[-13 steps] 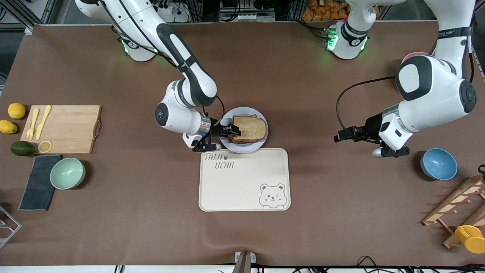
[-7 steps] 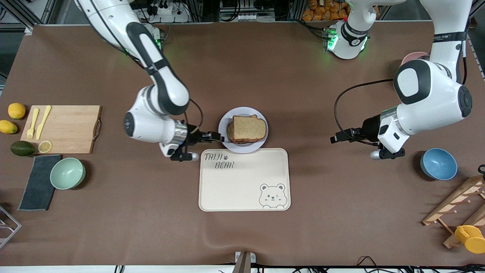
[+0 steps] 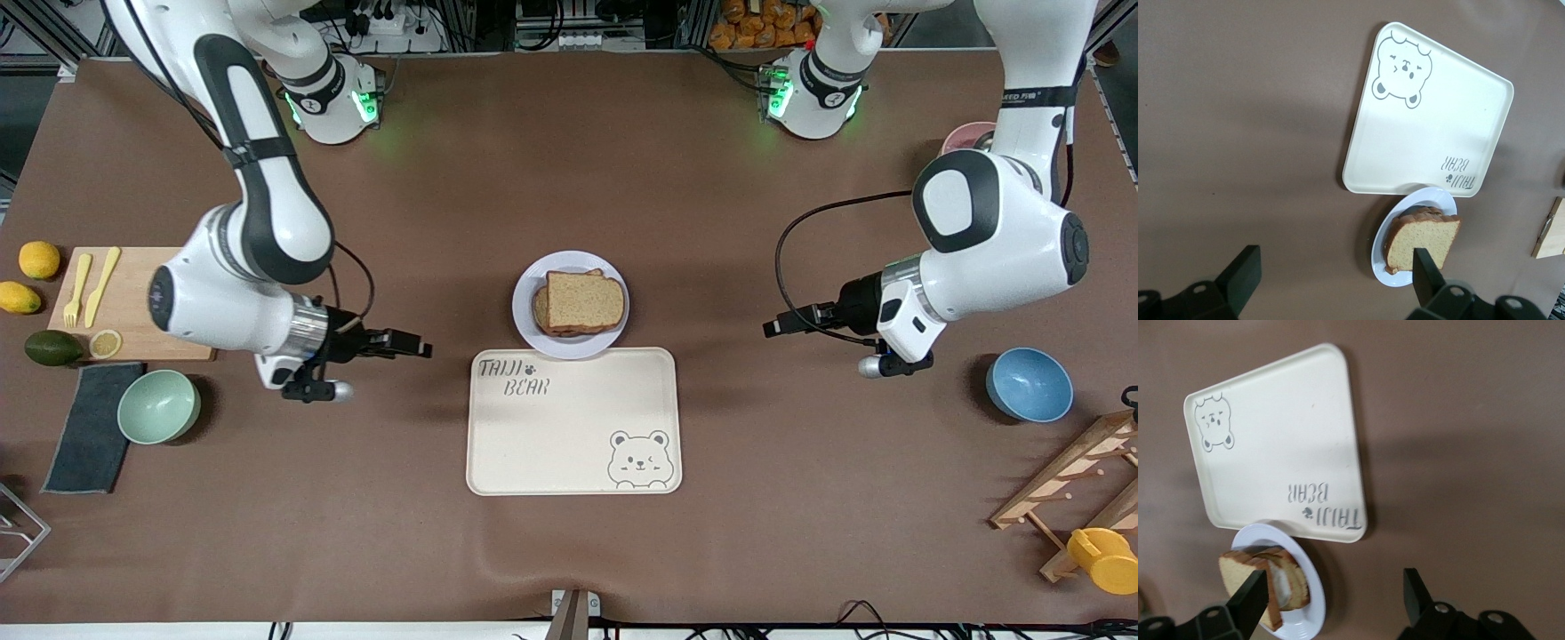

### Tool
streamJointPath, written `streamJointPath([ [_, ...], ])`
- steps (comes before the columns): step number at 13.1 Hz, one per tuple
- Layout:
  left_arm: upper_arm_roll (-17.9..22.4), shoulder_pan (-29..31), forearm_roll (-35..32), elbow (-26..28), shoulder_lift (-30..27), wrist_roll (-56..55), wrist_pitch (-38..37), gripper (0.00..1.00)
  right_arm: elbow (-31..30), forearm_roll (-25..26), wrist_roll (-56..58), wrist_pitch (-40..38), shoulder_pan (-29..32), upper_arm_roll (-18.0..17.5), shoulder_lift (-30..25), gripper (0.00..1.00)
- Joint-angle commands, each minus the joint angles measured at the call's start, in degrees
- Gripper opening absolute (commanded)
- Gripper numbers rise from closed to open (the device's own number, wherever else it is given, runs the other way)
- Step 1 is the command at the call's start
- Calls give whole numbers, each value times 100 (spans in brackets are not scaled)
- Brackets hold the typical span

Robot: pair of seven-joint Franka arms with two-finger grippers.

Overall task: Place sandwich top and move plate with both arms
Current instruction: 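Withdraw the right gripper while the left gripper reaches the plate rim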

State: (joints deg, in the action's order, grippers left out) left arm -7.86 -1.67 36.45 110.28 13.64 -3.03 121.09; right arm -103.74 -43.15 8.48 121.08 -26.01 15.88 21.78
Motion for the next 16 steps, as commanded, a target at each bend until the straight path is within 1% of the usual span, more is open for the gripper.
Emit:
streamJointPath([
  [1, -48, -36, 475, 90, 60, 74, 222, 100, -15, 166, 958, -85, 104, 484, -113, 99],
  [3, -127, -27, 748, 169, 69, 179, 363, 100, 47, 280, 1575, -102, 201, 801, -104, 100],
  [4, -136, -44, 941, 196, 69, 223, 363, 100, 82, 559, 1743, -207, 236, 924, -113, 100],
  [5, -136, -53, 1021, 300, 69, 354, 389, 100, 230, 805, 1806, -391, 280, 1082, -113, 100],
  [6, -136, -44, 1074, 432, 78, 530, 450, 100, 467, 999, 1824, -706, 402, 1154, -87, 100],
  [7, -136, -18, 1197, 564, 112, 775, 529, 100, 730, 1219, 1902, -1083, 586, 1154, -78, 100],
  [8, -136, -1, 1502, 730, 139, 1134, 635, 100, 1072, 1412, 1920, -1530, 753, 1154, -78, 100],
  [10, -136, -61, 2310, 1047, 148, 1724, 898, 100, 1810, 1948, 1912, -2323, 938, 1181, -78, 100],
  [12, -171, -149, 2752, 1232, 157, 1858, 1066, 100, 2190, 2274, 1903, -2641, 983, 1189, -86, 100],
  [14, -241, -194, 3286, 1469, 139, 1876, 1119, 100, 2288, 2407, 1912, -2756, 1018, 1198, -113, 100],
  [15, -390, -194, 3646, 1566, 148, 1946, 1136, 100, 2419, 2434, 1912, -2852, 1019, 1216, -113, 100],
  [16, -435, -194, 3911, 1698, 148, 2086, 1180, 100, 2559, 2521, 1912, -2940, 1019, 1251, -113, 100],
])
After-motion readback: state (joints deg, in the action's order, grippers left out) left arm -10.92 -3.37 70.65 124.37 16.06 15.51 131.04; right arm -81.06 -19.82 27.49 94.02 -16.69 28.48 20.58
